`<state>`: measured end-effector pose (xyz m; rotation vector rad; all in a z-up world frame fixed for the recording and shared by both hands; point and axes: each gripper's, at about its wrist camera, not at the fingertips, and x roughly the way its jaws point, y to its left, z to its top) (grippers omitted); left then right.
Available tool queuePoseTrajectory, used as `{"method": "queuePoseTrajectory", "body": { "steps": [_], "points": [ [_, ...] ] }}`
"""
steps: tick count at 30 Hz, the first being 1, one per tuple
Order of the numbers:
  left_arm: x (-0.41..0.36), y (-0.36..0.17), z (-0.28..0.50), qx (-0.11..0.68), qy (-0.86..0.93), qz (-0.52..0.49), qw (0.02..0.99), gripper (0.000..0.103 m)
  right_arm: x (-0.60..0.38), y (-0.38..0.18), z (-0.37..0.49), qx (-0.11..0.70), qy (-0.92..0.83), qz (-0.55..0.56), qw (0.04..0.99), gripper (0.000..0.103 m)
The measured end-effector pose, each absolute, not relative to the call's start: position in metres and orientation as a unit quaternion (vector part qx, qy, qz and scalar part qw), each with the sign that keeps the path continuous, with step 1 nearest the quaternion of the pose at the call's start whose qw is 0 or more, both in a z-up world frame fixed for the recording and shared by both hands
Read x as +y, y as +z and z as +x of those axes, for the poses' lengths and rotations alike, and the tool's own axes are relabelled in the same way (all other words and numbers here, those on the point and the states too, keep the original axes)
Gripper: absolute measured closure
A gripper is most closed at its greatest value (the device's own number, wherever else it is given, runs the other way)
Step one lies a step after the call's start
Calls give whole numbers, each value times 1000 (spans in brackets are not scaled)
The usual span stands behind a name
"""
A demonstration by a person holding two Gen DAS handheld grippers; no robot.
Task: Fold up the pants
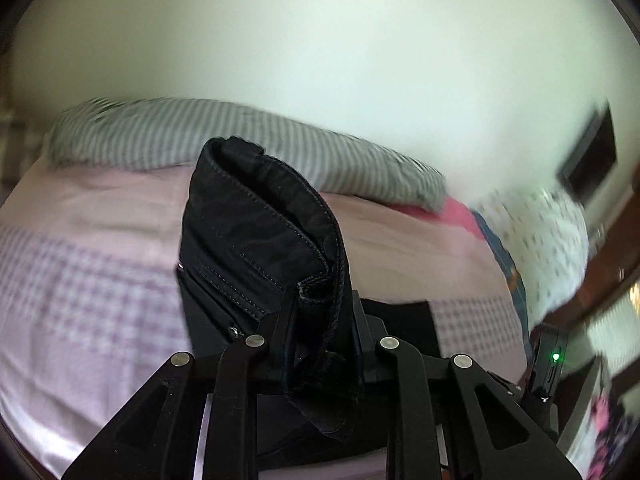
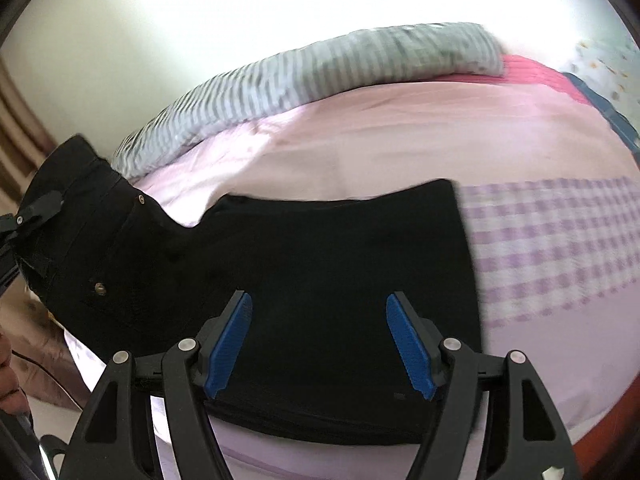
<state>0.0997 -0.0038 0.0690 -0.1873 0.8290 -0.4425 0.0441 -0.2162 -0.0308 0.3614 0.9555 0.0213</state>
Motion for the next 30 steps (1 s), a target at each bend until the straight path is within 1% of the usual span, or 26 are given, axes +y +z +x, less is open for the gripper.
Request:
{"method": "queuePoseTrajectory", "body": {
  "steps": [5,10,15,17,18,19,21,26,29,30],
  "points": [
    [-92,50,101,416,-265,-25,869,81,-266,-44,24,453,-26,212,865,36],
    [-163,8,99,448,-274,36,850,81,-303,-66,5,455,-58,252,852,35],
    [-192,-35,95,473,-263,91,836,81,-320,-83,-8,464,-64,266,842,35],
    [-200,-43,91,461,-261,111,841,76,-323,-86,-11,466,-67,265,842,35],
    [-204,-45,89,459,-262,122,840,69,-323,-86,-12,466,-67,265,842,35],
    [-210,-46,88,461,-270,132,835,58,-323,-86,-13,465,-69,267,841,35],
    [-214,-48,85,467,-286,131,826,49,-326,-86,-14,462,-71,274,841,35],
    [-210,-33,69,447,-321,135,824,46,-331,-81,-17,452,-75,274,846,35],
    [-186,-10,64,433,-344,109,826,41,-331,-76,-17,443,-67,278,850,35],
    [-176,-3,65,427,-341,105,831,37,-330,-74,-16,441,-63,280,850,35]
  ]
}}
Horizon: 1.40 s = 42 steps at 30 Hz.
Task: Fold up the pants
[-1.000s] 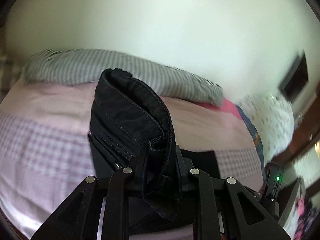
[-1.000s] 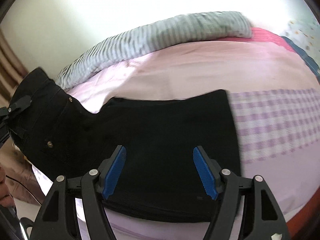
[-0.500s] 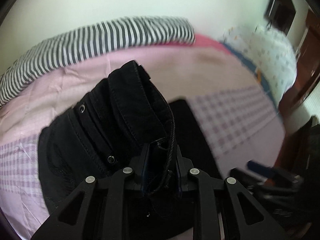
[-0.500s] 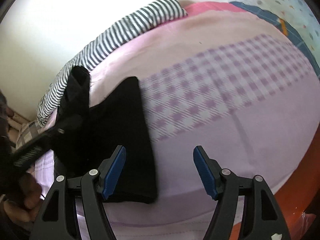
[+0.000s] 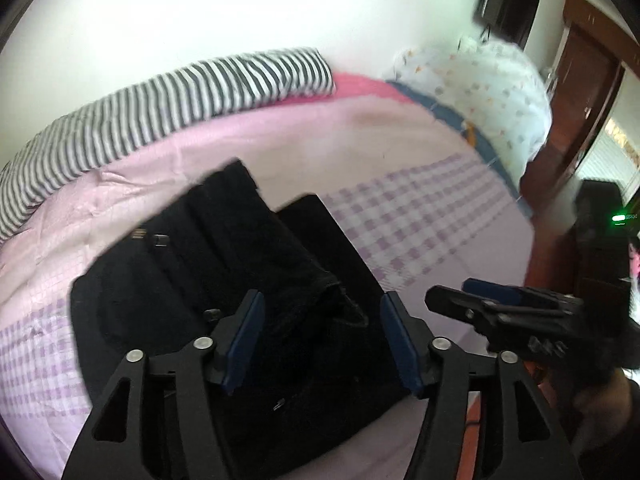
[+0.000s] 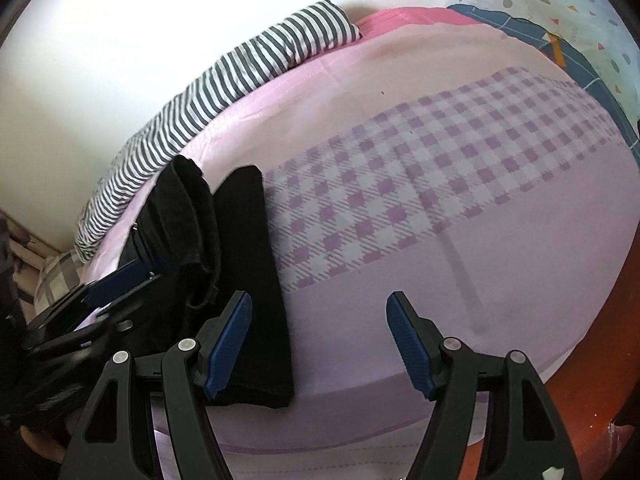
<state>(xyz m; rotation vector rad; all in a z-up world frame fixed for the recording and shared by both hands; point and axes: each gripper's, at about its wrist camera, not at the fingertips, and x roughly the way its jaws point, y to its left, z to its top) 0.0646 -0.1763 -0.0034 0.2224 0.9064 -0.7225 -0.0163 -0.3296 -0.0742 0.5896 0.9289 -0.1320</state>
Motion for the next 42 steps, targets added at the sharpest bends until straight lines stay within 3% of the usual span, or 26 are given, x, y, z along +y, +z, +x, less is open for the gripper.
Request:
{"method": "queuePoseTrajectory", "body": {
  "steps": [2,8,12,23,24,25,26,28,31,36,42],
  "points": [
    [-157,7,68,413,-326,105,844,32,-324,-71,-14,437,-40,286,852,35],
    [-87,9,95,399,-238,116,878,31,-298,-72,6,437,37,307,845,36],
    [-50,-9,111,422,-187,104,881,31,-283,-83,25,455,79,317,829,46],
    [-27,-53,110,464,-180,89,863,31,-264,-106,84,492,82,309,810,47],
    [-29,-53,110,464,-182,91,862,31,-260,-106,88,495,77,303,811,52],
    [-30,-53,110,463,-183,94,862,31,-258,-104,91,492,70,296,816,67],
    [-31,-53,109,462,-183,95,863,31,-255,-102,89,494,60,285,819,76],
    [-31,-51,111,459,-183,95,864,31,-249,-89,81,483,36,261,835,82],
    [-28,-42,114,451,-179,83,870,31,-230,-63,70,461,20,187,867,84],
    [-28,-25,119,441,-197,62,874,31,-248,-37,54,435,10,198,878,85],
    [-56,-42,117,456,-224,94,856,31,-280,-68,38,456,-32,237,857,85]
  ]
}}
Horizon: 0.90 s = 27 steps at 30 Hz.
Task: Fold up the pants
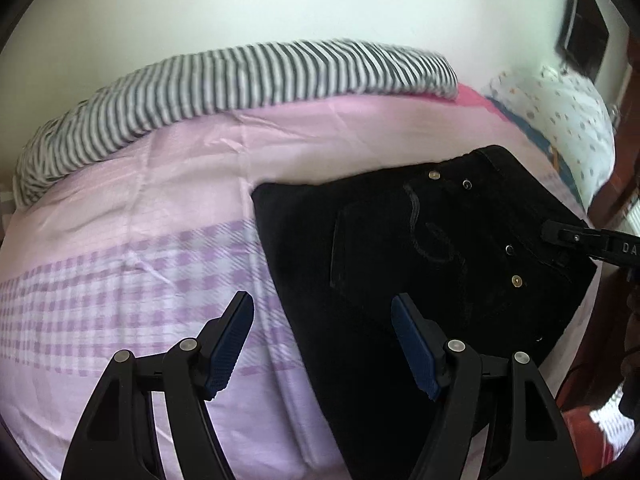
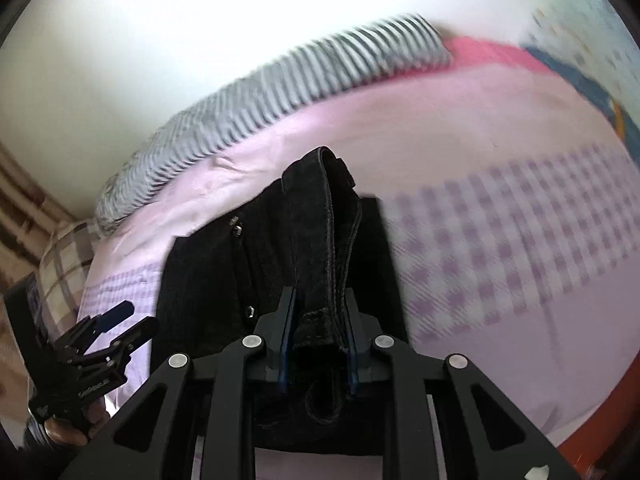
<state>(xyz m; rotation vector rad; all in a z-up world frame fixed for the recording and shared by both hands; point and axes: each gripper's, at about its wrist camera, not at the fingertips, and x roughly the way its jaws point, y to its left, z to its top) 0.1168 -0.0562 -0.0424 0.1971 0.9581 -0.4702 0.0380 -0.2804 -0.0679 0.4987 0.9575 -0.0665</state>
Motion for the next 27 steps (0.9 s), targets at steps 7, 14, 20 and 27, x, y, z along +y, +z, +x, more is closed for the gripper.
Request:
{"method": "queuePoseTrajectory", "body": {
  "steps": [7,14,20,27],
  "points": [
    [-69,-63,110,465,-222,123,848,29,-282,-84,34,467,-42,208,858,86],
    [-69,-74,108,470,-212,131,847,26,-284,-93,32,487,-63,193,850,60],
    [-65,-42,78,426,-243,139,860,26,-277,-60,11,466,-68,153,869,57],
    [-82,-44,47,427,-310,169,832,26,-243,-55,18,473,-30,86,876,60]
  ]
}}
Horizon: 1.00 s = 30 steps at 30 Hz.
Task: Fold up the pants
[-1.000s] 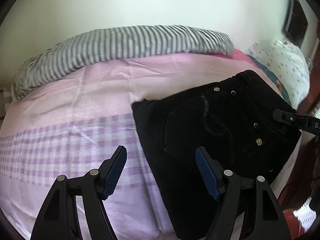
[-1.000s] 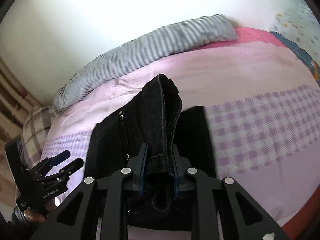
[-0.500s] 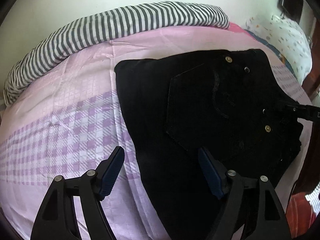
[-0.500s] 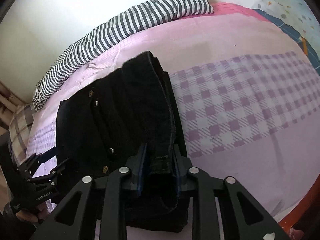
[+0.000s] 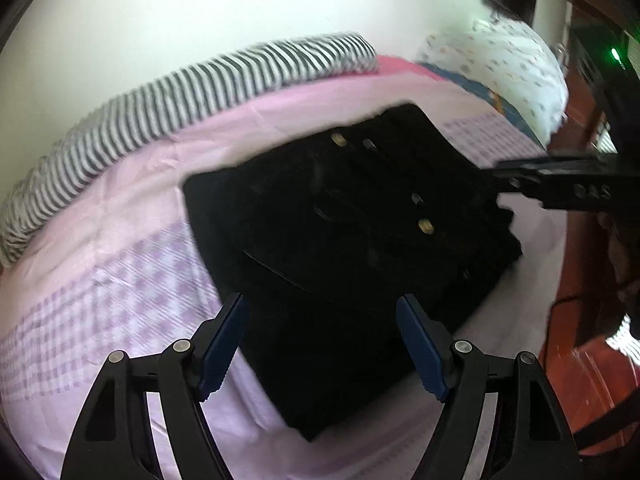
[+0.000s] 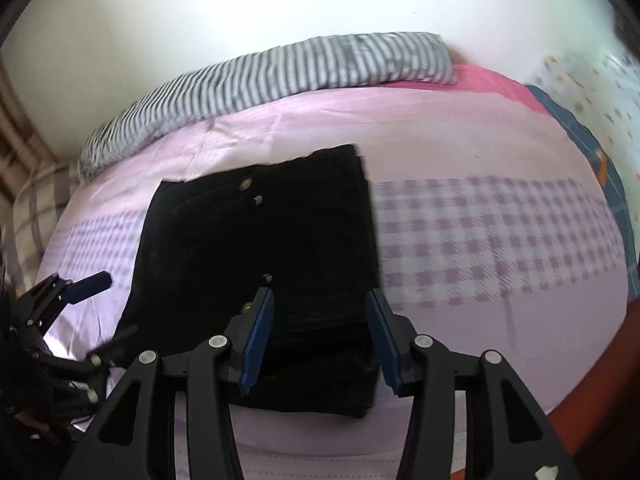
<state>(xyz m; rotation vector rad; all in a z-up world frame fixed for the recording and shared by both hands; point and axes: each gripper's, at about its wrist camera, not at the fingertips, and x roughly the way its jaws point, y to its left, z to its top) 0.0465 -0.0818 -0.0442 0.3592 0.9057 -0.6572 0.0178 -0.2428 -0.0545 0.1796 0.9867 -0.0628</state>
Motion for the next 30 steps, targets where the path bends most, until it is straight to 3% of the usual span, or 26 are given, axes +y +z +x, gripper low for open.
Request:
{"method": "queuePoseTrajectory", "body": {
  "steps": [4,14,23,30],
  "points": [
    [-81,-73,53,479,-319,148,804,26,-238,-79,23,510,-43,60,857,61],
    [-72,-48,54,452,-340,130,814,26,-245,-81,18,521,-35,74,850,59],
    [-46,-21,135,429,-254,68,864,26,-267,-38,53,460,-46,104,880,59],
    [-55,-37,178,452,-232,64,859,26,-264,-45,103,476,-36,96,873,59]
  ]
}}
